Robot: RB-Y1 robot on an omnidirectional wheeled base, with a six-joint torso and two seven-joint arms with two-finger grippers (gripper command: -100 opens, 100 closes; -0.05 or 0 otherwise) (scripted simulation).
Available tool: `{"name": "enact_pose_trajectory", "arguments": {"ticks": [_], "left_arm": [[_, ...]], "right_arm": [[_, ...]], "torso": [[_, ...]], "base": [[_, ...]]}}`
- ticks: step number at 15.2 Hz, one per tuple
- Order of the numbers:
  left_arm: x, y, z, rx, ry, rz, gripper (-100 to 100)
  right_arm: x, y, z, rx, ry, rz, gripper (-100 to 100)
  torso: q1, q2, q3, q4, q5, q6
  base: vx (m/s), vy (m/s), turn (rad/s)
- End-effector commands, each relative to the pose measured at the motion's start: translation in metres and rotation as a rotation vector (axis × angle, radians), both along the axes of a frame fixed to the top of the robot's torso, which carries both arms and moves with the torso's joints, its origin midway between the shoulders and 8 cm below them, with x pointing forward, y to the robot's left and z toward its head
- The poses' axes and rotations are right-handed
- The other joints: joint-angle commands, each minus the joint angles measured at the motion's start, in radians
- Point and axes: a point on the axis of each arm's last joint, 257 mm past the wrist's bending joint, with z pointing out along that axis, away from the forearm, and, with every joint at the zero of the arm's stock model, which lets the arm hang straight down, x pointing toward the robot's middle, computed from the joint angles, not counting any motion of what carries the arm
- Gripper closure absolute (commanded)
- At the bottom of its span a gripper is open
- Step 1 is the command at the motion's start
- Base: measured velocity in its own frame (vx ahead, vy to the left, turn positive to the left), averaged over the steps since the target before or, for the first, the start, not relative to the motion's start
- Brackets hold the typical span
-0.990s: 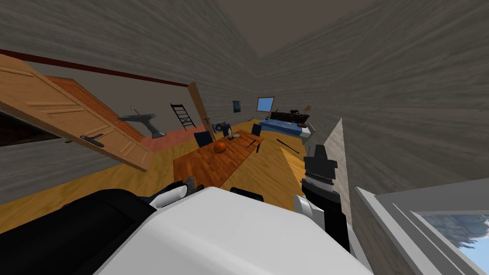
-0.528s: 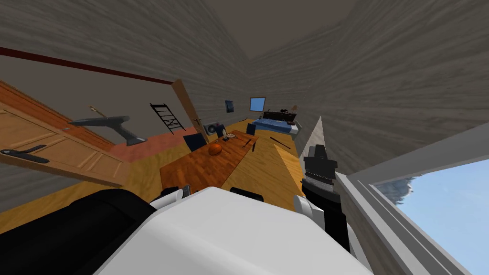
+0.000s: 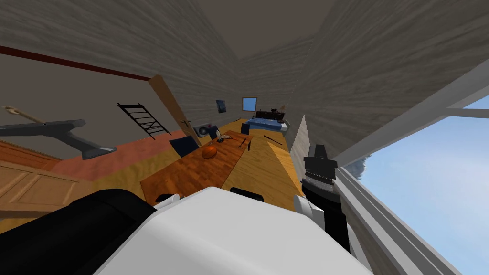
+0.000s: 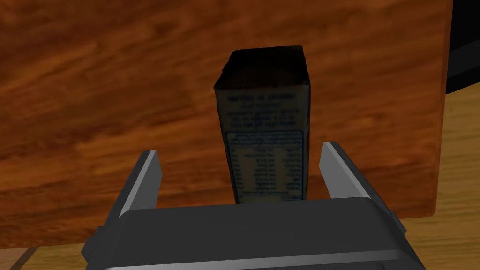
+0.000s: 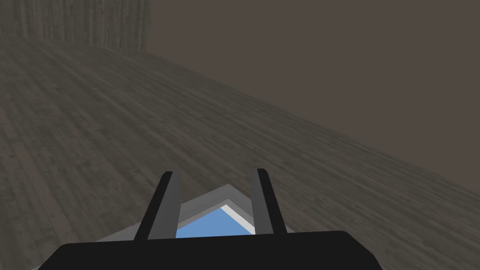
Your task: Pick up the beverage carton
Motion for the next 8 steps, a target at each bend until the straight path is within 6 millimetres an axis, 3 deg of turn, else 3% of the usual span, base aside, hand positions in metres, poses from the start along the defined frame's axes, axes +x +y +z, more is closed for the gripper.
{"name": "enact_pose_trajectory", "arguments": {"ticks": [1,6,8], "left_arm": [[-0.017,-0.009,-0.005,-0.046,0.033,0.04,-100],[-0.046,-0.028,-0.015,-0.131,0.088,0.117,-100],[-0.045,-0.027,-0.014,-0.124,0.083,0.112,-100]], "right_arm": [[0.0,0.0,0.0,0.0,0.0,0.0,0],[0.0,0.0,0.0,0.0,0.0,0.0,0],[0.0,0.0,0.0,0.0,0.0,0.0,0]], "torso": [[0.0,0.0,0.0,0.0,0.0,0.0],[0.0,-0.001,0.0,0.0,0.0,0.0],[0.0,-0.001,0.0,0.0,0.0,0.0]], "base": [[-0.022,0.04,-0.161],[-0.019,0.049,-0.221],[-0.019,0.03,-0.094]]}}
